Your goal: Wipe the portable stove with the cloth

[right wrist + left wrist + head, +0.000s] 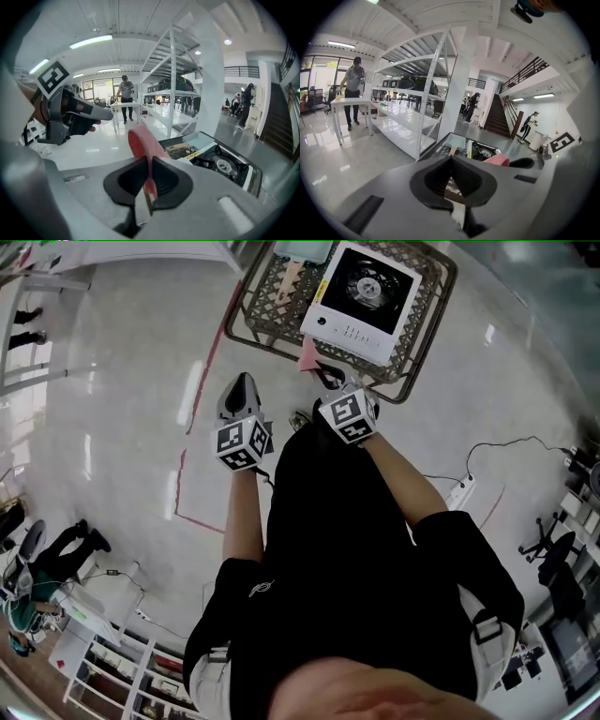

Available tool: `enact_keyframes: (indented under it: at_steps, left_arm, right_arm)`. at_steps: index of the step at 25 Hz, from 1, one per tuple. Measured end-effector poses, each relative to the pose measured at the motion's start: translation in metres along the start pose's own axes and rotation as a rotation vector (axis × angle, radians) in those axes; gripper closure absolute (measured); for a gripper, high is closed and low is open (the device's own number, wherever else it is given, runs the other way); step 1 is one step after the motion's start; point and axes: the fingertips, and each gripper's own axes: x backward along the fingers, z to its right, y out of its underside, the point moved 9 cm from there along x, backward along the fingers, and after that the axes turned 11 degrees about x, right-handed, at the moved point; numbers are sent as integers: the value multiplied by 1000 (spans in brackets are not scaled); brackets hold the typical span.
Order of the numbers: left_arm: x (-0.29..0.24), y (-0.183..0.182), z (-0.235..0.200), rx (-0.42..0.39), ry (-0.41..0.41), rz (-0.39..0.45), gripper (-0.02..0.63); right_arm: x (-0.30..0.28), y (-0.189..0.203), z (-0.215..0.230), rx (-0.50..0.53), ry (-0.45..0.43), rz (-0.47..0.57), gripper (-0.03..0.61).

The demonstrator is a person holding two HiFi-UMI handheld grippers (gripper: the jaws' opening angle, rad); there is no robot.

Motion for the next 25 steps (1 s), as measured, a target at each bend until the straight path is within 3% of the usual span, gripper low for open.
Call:
enact_keyframes:
  at_steps: [4,7,10,17,25]
  left_arm:
    - [-48,4,-5,-6,-34,-36,614]
    - [-74,14,-1,-12,-35,-91,614]
    - [-100,21,9,-78,-28,-142,614]
    - [-138,26,26,-125,13,-233,614]
    - [-168,22,31,-162,59,-274,614]
  right_arm:
    - [-52,20,19,77,28,-46,555]
    - [-84,34,23,-12,-41,-64,554]
    - [-103,45,32,-91,-79,-71,555]
    - [-118,61,51,-171,-43,-124,555]
    - [-117,69,47,-186,-16,-140,555]
